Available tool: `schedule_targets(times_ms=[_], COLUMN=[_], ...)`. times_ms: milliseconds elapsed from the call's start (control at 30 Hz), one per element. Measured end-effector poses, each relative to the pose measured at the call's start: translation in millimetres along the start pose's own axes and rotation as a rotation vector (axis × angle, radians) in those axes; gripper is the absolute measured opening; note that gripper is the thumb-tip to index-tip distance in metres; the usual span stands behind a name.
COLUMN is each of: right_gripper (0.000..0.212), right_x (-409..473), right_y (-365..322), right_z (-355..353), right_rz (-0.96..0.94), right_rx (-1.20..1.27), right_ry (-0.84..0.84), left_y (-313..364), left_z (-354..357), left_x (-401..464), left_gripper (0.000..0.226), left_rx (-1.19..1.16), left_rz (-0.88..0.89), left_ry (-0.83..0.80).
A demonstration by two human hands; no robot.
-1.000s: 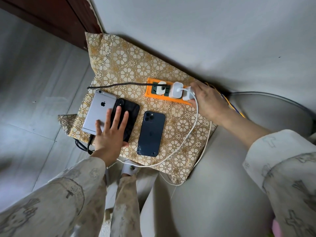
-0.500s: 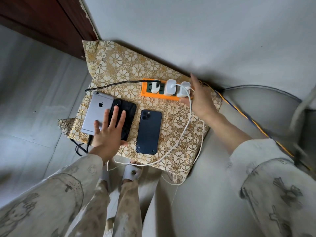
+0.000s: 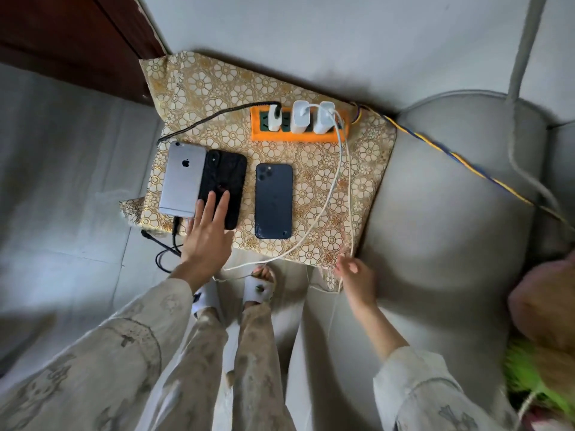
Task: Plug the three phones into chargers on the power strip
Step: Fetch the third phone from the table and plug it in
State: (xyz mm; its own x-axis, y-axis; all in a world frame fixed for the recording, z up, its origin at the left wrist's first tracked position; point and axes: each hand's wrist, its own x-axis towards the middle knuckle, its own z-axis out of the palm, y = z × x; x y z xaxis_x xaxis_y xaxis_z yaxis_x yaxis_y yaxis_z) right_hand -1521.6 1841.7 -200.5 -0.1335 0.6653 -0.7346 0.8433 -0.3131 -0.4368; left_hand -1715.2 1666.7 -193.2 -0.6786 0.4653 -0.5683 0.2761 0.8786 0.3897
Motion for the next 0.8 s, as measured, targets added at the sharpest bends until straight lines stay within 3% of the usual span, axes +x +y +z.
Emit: schedule_targets(times_ms=[267, 400, 533, 667, 800], right_gripper=[0.014, 0.015, 0.012, 0.017, 0.026], right_x=[-70.2, -112.9, -151.6, -179.3, -202.6], right_y=[-2.7, -44.9, -84.7, -112.7, -130.6], right_z=[-0.9, -10.3, -28.3, -44.2, -54.9], right_rz=[0.024, 0.081, 0.098, 0.055, -0.07], right_rx=[0.038, 0.304, 0.567, 0.787, 0.728], right_ry=[-0.191, -0.25, -0.314, -0.413, -0.449], left_y=[2.7, 22.7, 50.6, 65.7, 72.4], left_z=[18.5, -5.9, -38.4, -77.7, -130.0], left_x=[-87.9, -122.1, -154.6, -172.9, -184.2], left_gripper=[0.051, 0.048, 0.042, 0.022, 0.02], left_rx=[-0.227, -0.22, -0.268, -0.258, -0.549], left_rz=[-0.067, 0.046, 0.175, 0.221, 0.172], left_ry=[-0.184, -0.412, -0.532, -0.427, -0.263])
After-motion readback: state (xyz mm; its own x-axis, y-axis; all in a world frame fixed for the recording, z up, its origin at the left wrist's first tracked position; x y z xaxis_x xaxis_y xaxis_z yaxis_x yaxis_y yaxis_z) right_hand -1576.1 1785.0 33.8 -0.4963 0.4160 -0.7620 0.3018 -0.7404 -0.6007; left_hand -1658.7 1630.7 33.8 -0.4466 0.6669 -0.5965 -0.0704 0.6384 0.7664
